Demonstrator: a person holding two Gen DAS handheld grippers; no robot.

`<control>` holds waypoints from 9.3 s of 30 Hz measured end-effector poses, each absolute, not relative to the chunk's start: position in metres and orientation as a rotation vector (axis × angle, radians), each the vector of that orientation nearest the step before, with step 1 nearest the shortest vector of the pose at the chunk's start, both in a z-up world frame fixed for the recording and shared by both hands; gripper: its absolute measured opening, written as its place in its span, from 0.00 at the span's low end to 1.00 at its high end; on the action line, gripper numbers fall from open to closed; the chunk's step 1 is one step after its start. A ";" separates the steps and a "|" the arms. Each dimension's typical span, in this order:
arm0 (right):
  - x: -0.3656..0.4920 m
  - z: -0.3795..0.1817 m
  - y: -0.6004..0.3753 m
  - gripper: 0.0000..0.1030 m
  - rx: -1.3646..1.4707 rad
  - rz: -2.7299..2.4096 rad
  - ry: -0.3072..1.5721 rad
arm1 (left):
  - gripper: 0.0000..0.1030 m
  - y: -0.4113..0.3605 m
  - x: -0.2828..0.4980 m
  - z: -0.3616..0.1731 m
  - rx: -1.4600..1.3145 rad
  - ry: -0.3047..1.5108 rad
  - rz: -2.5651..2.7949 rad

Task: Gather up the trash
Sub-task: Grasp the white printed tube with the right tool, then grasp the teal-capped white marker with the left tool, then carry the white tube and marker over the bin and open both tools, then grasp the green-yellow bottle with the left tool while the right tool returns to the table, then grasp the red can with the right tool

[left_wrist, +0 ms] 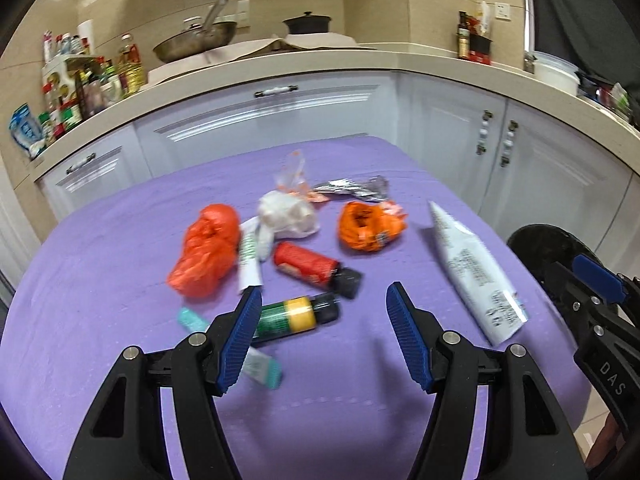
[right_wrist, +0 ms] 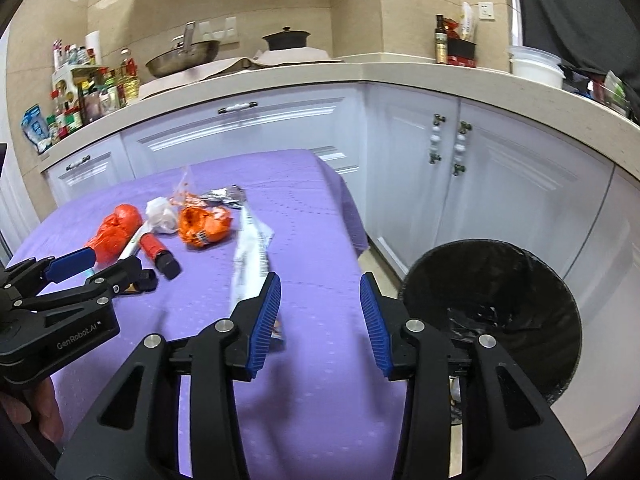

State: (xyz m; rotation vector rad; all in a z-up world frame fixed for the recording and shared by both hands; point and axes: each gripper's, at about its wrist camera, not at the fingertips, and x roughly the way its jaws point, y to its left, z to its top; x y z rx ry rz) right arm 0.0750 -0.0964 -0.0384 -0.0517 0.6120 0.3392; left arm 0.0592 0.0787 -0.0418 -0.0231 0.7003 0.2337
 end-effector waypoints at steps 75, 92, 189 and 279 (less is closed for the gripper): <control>0.067 -0.063 -0.054 0.17 -0.116 0.449 0.702 | 0.01 0.177 0.000 -0.073 -0.155 0.787 0.328; 0.052 -0.046 -0.079 0.15 -0.124 0.382 0.649 | 0.01 0.143 -0.009 -0.050 -0.104 0.729 0.248; 0.076 -0.056 -0.042 0.30 -0.111 0.473 0.706 | 0.61 0.120 0.054 -0.057 0.037 0.756 0.114; 0.071 -0.068 0.020 0.29 -0.212 0.632 0.830 | 0.54 0.206 0.006 -0.059 -0.106 0.770 0.331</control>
